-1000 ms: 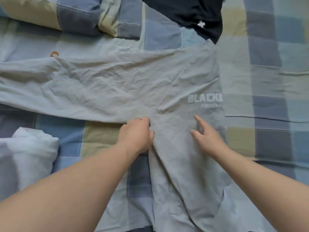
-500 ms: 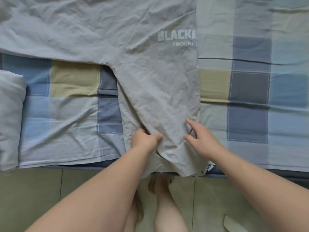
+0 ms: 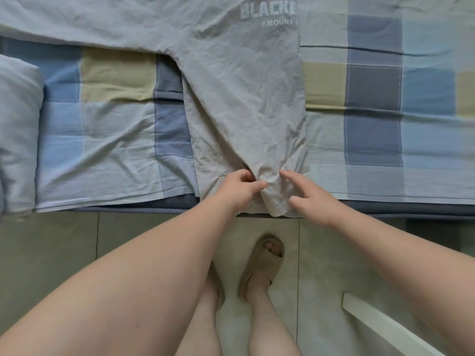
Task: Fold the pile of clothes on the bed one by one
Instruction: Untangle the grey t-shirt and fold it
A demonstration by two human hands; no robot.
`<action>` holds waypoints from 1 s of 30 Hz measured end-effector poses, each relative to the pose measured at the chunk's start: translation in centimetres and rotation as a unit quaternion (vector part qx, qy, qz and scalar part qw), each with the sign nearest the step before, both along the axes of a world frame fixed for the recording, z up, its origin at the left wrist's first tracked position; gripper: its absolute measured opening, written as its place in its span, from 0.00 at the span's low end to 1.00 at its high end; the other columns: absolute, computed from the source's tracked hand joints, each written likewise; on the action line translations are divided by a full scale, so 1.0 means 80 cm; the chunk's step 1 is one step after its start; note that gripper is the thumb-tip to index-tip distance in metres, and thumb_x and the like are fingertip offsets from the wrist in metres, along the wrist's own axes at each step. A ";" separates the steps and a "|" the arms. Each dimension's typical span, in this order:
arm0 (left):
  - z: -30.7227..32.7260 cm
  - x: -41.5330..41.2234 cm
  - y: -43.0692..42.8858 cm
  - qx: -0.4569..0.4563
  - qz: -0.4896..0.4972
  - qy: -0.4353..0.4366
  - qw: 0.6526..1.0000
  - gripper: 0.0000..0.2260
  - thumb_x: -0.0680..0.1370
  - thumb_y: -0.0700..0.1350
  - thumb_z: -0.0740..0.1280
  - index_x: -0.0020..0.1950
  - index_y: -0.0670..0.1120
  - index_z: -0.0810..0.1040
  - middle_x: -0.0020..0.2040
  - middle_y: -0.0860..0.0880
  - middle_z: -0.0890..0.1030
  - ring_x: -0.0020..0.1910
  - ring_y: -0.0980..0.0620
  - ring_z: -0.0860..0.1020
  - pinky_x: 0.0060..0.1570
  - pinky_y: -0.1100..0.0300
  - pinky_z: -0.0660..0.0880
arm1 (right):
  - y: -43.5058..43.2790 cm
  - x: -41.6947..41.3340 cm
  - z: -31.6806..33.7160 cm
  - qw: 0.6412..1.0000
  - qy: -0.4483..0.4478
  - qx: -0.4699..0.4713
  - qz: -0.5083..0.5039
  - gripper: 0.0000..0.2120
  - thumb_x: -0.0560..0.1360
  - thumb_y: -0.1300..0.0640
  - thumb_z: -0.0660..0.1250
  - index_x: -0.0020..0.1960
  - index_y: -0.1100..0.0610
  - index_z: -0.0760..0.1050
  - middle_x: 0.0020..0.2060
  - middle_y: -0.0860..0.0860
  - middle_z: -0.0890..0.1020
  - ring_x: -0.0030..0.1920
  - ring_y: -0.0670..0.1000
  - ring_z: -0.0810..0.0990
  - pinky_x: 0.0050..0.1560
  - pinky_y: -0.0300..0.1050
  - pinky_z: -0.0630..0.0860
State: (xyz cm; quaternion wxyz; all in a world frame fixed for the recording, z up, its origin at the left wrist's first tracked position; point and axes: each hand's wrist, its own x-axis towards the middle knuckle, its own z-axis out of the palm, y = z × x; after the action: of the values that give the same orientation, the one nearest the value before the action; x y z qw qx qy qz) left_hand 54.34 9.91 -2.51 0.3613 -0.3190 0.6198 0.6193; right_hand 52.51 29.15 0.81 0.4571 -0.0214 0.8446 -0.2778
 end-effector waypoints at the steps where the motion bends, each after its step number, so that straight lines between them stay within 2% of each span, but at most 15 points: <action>1: -0.001 -0.001 0.002 0.005 0.020 -0.007 1.000 0.13 0.76 0.45 0.75 0.57 0.44 0.77 0.51 0.50 0.82 0.51 0.51 0.80 0.49 0.57 0.76 | 0.000 0.002 -0.001 1.000 0.005 -0.004 0.000 0.34 0.77 0.64 0.60 0.80 0.47 0.57 0.80 0.45 0.57 0.79 0.44 0.56 0.73 0.36 0.54; 4: -0.006 -0.001 0.010 0.049 0.083 -0.045 0.994 0.22 0.75 0.45 0.76 0.65 0.46 0.72 0.59 0.49 0.82 0.57 0.49 0.81 0.59 0.49 0.77 | 0.004 0.005 -0.008 1.000 0.031 0.004 0.000 0.36 0.76 0.64 0.63 0.81 0.48 0.56 0.79 0.46 0.59 0.78 0.46 0.60 0.70 0.36 0.57; 6: -0.011 -0.001 0.015 0.058 0.083 -0.039 0.994 0.19 0.76 0.45 0.75 0.64 0.46 0.74 0.57 0.49 0.83 0.53 0.50 0.82 0.55 0.53 0.78 | 0.008 0.008 -0.016 0.998 0.058 0.002 0.033 0.40 0.74 0.61 0.68 0.81 0.48 0.55 0.80 0.48 0.58 0.78 0.46 0.58 0.76 0.40 0.56; 9: -0.007 -0.002 0.025 0.056 0.103 -0.014 0.993 0.05 0.79 0.44 0.71 0.53 0.47 0.79 0.51 0.47 0.84 0.43 0.52 0.80 0.43 0.61 0.77 | 0.019 0.014 -0.034 0.991 0.089 0.010 0.101 0.45 0.71 0.51 0.76 0.81 0.47 0.55 0.80 0.48 0.59 0.79 0.46 0.56 0.78 0.51 0.58; 11: -0.004 0.000 0.032 0.069 0.141 0.000 0.988 0.02 0.78 0.42 0.70 0.45 0.46 0.80 0.47 0.45 0.83 0.45 0.48 0.80 0.44 0.59 0.76 | 0.025 0.018 -0.041 0.985 0.132 0.032 0.103 0.40 0.70 0.46 0.76 0.78 0.47 0.62 0.77 0.47 0.64 0.77 0.48 0.61 0.75 0.53 0.63; 14: 0.004 0.005 0.040 0.086 0.147 0.001 0.985 0.10 0.77 0.46 0.71 0.37 0.47 0.76 0.39 0.47 0.79 0.47 0.45 0.78 0.52 0.49 0.75 | 0.031 0.017 -0.040 0.979 0.193 0.032 0.062 0.24 0.73 0.47 0.73 0.66 0.52 0.74 0.70 0.48 0.73 0.70 0.51 0.71 0.67 0.56 0.70; 15: 0.007 0.008 0.040 0.100 0.144 -0.005 0.985 0.12 0.78 0.48 0.71 0.35 0.48 0.76 0.38 0.49 0.79 0.47 0.45 0.78 0.57 0.48 0.76 | 0.031 0.017 -0.039 0.978 0.196 0.030 0.061 0.24 0.72 0.45 0.73 0.65 0.51 0.75 0.70 0.48 0.73 0.69 0.50 0.72 0.67 0.56 0.70; 18: 0.023 0.010 0.044 0.144 0.112 -0.017 0.983 0.15 0.80 0.53 0.67 0.36 0.49 0.83 0.40 0.54 0.84 0.51 0.50 0.80 0.62 0.52 0.72 | 0.033 0.012 -0.023 0.982 0.164 0.022 0.086 0.44 0.62 0.32 0.70 0.74 0.46 0.64 0.74 0.45 0.67 0.72 0.48 0.68 0.69 0.55 0.69; 20: 0.032 0.009 0.045 0.160 0.102 -0.022 0.982 0.13 0.80 0.55 0.65 0.41 0.52 0.85 0.46 0.54 0.85 0.54 0.51 0.80 0.62 0.53 0.71 | 0.034 0.010 -0.018 0.985 0.151 0.018 0.082 0.47 0.61 0.32 0.71 0.75 0.45 0.61 0.72 0.45 0.68 0.71 0.48 0.69 0.67 0.55 0.71; 22: 0.042 0.006 0.047 0.169 0.104 -0.029 0.980 0.12 0.81 0.54 0.62 0.50 0.52 0.85 0.49 0.54 0.86 0.52 0.52 0.81 0.58 0.53 0.71 | 0.035 0.009 -0.016 0.984 0.168 0.011 0.057 0.33 0.68 0.42 0.75 0.69 0.48 0.67 0.64 0.46 0.75 0.63 0.51 0.75 0.59 0.54 0.75; 24: 0.049 0.002 0.050 0.150 0.100 -0.022 0.983 0.12 0.81 0.50 0.61 0.55 0.51 0.84 0.50 0.54 0.86 0.51 0.53 0.82 0.56 0.54 0.71 | 0.031 0.006 -0.012 0.980 0.195 0.011 0.037 0.11 0.75 0.52 0.69 0.54 0.50 0.70 0.51 0.50 0.79 0.54 0.57 0.78 0.50 0.54 0.75; 25: 0.049 0.000 0.052 0.124 0.105 -0.010 0.987 0.11 0.81 0.46 0.61 0.54 0.50 0.83 0.49 0.53 0.86 0.49 0.53 0.82 0.55 0.54 0.72 | 0.030 0.002 -0.008 0.977 0.210 0.015 0.024 0.04 0.77 0.54 0.66 0.50 0.50 0.71 0.47 0.52 0.80 0.50 0.59 0.78 0.46 0.54 0.74; 26: 0.048 -0.001 0.053 0.087 0.110 0.008 0.990 0.11 0.80 0.40 0.61 0.52 0.50 0.82 0.48 0.52 0.86 0.48 0.53 0.82 0.52 0.57 0.73 | 0.029 -0.001 -0.003 0.976 0.219 0.015 0.010 0.01 0.78 0.55 0.64 0.48 0.52 0.74 0.44 0.53 0.81 0.48 0.60 0.77 0.44 0.53 0.74; 28: 0.040 0.003 0.053 -0.028 0.055 0.096 0.993 0.13 0.75 0.33 0.62 0.52 0.47 0.79 0.51 0.49 0.84 0.50 0.51 0.80 0.47 0.63 0.75 | 0.032 -0.010 0.008 0.975 0.222 0.007 -0.028 0.04 0.79 0.55 0.65 0.48 0.55 0.77 0.40 0.52 0.81 0.44 0.58 0.77 0.43 0.52 0.73; 30: 0.029 0.012 0.053 -0.135 -0.123 0.187 0.965 0.19 0.71 0.40 0.68 0.61 0.47 0.74 0.60 0.47 0.78 0.60 0.47 0.76 0.58 0.58 0.75 | 0.037 -0.018 0.022 0.974 0.222 -0.011 -0.047 0.04 0.78 0.55 0.68 0.47 0.55 0.78 0.36 0.48 0.80 0.41 0.53 0.76 0.41 0.50 0.72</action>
State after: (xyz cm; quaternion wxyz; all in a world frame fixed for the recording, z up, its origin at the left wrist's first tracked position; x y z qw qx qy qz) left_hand 55.26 14.15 -0.21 0.2658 -0.1644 0.7886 0.5295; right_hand 51.08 32.09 2.55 0.2440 -0.0474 0.9221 -0.2965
